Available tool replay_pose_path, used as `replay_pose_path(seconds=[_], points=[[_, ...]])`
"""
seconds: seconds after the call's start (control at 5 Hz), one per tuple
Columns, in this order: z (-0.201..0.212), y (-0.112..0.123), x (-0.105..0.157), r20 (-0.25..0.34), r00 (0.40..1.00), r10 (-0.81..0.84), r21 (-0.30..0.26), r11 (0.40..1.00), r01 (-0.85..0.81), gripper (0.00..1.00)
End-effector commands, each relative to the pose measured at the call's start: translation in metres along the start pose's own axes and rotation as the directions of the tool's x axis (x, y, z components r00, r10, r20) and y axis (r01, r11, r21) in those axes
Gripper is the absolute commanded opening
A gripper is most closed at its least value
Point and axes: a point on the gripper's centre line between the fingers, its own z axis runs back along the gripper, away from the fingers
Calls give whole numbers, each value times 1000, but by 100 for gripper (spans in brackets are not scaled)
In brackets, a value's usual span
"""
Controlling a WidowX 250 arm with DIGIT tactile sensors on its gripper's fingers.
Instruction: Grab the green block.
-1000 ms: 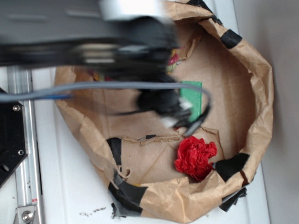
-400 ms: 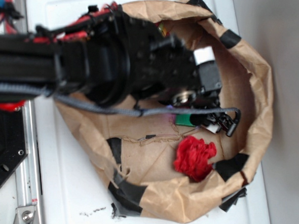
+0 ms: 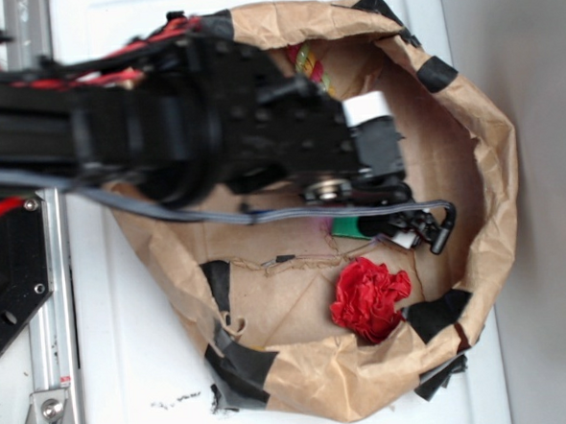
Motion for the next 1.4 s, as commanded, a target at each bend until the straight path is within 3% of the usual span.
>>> replay_pose_path(seconds=[0.0,0.2,0.4,0.6,0.8,1.0,1.2], points=[[21,7,11,-79,991,-106,44,993,110,0],[51,16,13,-103,984,-142,57,987,149,0],[99,29,12,-19,930,-367,53,928,368,0],[131,20,4,81,808,-584,-20,809,587,0],[138,6,-2,97,688,-719,-24,690,724,0],[131,4,3,57,628,-776,-79,624,777,0],[127,4,4,30,630,-776,-101,625,774,0]])
